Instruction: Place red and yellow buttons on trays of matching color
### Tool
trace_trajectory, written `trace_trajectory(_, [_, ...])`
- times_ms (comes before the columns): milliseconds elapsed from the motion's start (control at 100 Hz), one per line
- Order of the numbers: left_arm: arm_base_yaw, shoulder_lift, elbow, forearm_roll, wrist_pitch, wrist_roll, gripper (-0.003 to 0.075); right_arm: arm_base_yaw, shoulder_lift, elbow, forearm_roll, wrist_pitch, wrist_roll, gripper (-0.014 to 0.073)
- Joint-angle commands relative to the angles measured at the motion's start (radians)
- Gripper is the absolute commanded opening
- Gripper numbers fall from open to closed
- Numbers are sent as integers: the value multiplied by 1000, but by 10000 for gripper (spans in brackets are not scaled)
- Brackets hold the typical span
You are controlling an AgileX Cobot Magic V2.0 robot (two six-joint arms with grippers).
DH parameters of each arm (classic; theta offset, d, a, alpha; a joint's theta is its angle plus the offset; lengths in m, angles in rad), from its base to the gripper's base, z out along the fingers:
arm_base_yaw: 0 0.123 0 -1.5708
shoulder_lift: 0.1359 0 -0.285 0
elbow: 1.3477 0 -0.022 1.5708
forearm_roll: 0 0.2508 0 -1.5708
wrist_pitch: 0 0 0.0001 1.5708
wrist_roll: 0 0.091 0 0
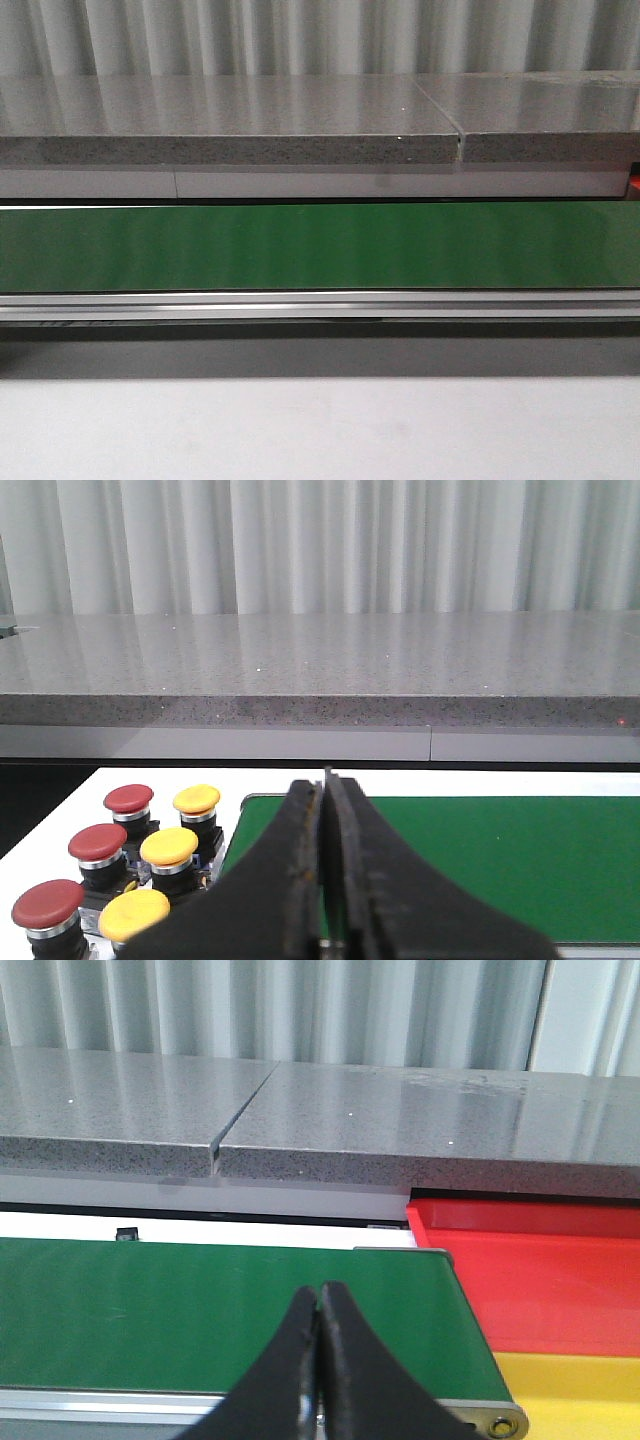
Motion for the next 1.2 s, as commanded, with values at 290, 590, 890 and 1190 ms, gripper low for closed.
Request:
trace_trajectory(290, [-9, -31, 59, -9, -88, -6, -20, 2, -3, -19, -9, -83, -1, -67])
trace_trajectory(590, [-9, -31, 59, -9, -80, -6, -20, 2, -3, -19, -9, -83, -1, -67])
trace_trajectory(890, [-9, -31, 11, -2, 4, -6, -20, 2, -3, -19, -9, -83, -1, -67])
trace_trajectory(1190, [-9, 26, -188, -2, 155, -6, -20, 2, -3, -19, -9, -83, -1, -67])
